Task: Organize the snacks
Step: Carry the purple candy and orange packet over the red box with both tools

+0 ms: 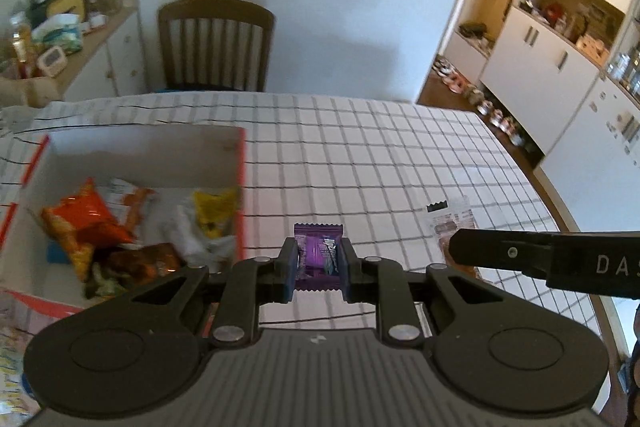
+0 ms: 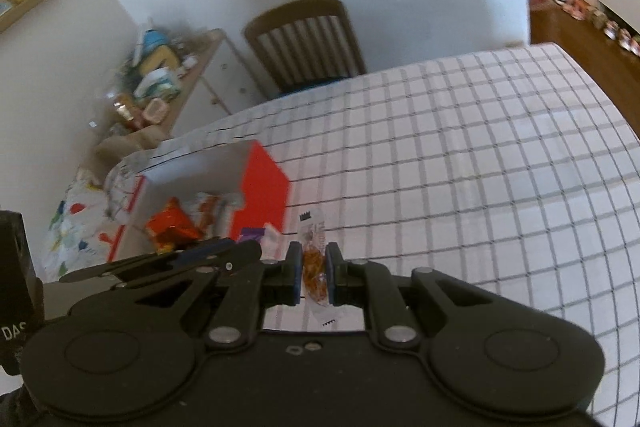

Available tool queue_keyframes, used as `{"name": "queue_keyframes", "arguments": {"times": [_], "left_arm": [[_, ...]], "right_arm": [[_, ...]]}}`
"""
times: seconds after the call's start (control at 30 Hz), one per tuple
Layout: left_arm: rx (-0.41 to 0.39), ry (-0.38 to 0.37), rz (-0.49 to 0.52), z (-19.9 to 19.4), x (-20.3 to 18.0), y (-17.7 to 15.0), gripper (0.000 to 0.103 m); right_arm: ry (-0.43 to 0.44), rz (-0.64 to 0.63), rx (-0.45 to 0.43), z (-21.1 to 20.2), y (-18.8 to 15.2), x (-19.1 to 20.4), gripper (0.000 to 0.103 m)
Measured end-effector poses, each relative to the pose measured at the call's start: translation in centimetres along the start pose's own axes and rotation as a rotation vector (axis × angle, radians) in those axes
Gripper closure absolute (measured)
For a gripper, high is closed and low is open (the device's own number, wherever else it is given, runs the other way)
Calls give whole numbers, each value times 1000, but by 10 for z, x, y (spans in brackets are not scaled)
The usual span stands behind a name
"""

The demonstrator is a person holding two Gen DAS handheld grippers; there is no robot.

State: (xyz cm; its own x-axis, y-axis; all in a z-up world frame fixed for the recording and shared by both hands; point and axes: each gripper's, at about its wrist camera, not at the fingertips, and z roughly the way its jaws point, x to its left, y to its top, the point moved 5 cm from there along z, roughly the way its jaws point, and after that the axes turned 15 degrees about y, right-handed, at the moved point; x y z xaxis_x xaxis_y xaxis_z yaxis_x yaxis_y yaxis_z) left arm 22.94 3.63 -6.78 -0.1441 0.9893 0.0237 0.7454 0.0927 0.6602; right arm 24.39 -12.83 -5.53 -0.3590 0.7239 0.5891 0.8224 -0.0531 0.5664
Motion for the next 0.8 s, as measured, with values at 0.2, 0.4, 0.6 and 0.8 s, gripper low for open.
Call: {"name": "queue_keyframes", "arguments": {"times": [0.2,0.4,0.6,0.8], "left_arm": [[-21,48,-53,-10,43,9,82],[-29,93,-94,-11,86,15,82],[-22,135,-116,-5,125,18,82],[-3,172,-127,11,158,19,82]], "right_arm": [[48,-67,21,20,6,41,93],[89,-128,44,44,11,79,93],[116,-168,72,73,13,110,93],[126,-185,96,103,16,129,93]]}}
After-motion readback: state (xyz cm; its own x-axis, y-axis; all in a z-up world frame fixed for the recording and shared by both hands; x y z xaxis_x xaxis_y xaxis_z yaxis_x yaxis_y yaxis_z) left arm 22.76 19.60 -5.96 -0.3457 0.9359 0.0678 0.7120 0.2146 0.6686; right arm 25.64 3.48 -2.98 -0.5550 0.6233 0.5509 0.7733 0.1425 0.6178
